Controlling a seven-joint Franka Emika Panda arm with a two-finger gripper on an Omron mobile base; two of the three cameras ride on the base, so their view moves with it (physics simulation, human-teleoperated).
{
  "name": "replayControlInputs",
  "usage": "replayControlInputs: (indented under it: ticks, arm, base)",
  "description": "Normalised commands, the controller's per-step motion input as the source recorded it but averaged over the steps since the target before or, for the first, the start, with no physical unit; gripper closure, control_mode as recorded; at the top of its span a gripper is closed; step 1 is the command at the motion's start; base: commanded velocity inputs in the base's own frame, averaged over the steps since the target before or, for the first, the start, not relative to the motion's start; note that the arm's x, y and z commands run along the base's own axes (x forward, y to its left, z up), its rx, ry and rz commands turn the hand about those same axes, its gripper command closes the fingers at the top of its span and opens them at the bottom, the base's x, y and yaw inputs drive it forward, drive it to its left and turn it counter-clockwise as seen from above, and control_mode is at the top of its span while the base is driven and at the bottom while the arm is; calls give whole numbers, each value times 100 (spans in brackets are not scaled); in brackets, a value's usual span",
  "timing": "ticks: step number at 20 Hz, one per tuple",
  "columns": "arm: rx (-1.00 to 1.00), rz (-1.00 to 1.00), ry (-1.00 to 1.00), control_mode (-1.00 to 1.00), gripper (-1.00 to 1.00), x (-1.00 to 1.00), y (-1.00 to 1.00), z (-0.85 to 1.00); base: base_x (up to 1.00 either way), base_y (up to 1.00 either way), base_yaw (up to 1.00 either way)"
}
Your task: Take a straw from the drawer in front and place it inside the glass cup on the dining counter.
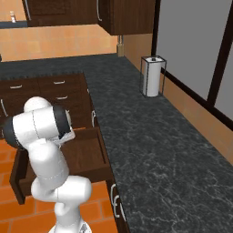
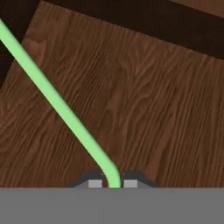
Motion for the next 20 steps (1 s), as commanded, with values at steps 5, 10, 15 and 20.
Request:
replayControlInputs:
  ticks: [5, 10, 15, 20]
  arm:
    - [6, -8, 11, -100, 100, -14, 0, 100]
    - [-2, -7, 8, -100, 100, -79, -4, 100]
    - [-8, -4, 1, -100, 100, -98, -27, 99]
    - [-13, -1, 0, -100, 100, -61, -53, 72]
  base:
    - [0, 0, 0]
    - [0, 0, 0]
    - [0, 0, 0]
    - [0, 0, 0]
